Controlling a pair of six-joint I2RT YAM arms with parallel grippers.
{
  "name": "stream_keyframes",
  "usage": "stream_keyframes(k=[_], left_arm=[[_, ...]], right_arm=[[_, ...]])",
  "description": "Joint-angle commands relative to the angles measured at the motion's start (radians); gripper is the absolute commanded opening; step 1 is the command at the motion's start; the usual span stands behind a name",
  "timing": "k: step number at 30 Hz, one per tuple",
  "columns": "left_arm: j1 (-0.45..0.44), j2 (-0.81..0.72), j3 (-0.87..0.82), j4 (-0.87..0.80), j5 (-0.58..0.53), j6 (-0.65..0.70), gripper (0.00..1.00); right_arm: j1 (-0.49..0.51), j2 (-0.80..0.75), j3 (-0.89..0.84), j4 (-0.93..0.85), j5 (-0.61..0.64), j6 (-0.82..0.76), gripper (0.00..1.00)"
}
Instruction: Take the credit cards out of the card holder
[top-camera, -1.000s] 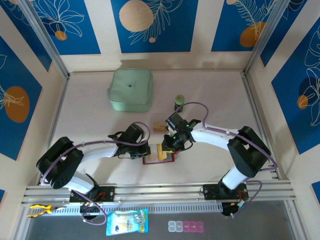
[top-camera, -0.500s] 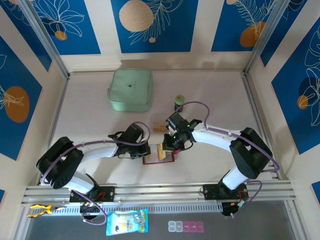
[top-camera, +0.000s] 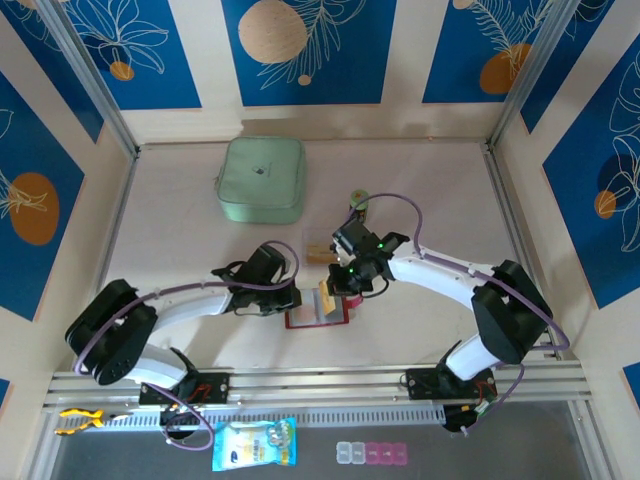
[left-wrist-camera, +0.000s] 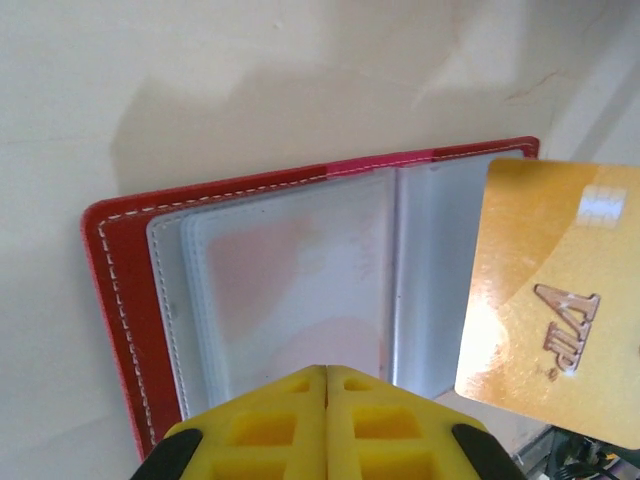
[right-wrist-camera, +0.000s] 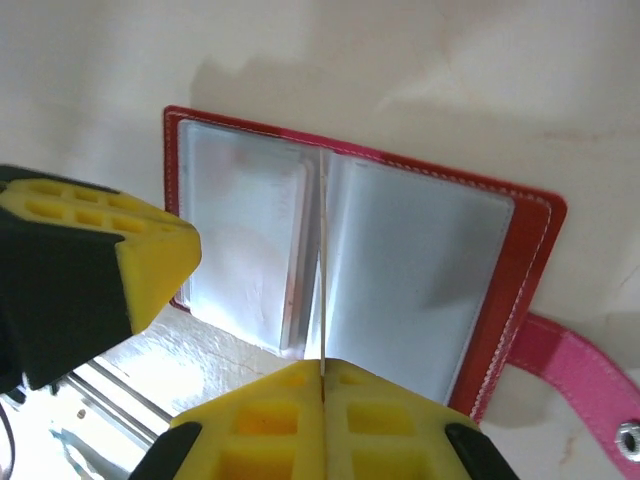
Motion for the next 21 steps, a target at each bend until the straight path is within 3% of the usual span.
stream_keyframes(k=[1, 13, 21], left_arm=[[-0.002, -0.043, 0.009, -0.035, -0.026, 0.006, 0.07], [0.024, -0.142, -0.041, -0.061, -0.049, 0.004, 0.08], [0.035, -0.189, -0.069, -0.093, -0.06, 0.013, 0.08]], right_arm=[[0.0, -0.009, 0.067, -0.112, 0.019, -0.23, 0.06], [0.009, 0.085, 0.234, -0.296, 0.125, -0.949, 0.01], [-0.029, 0.205, 0.405, -0.401, 0.178, -1.211, 0.0]])
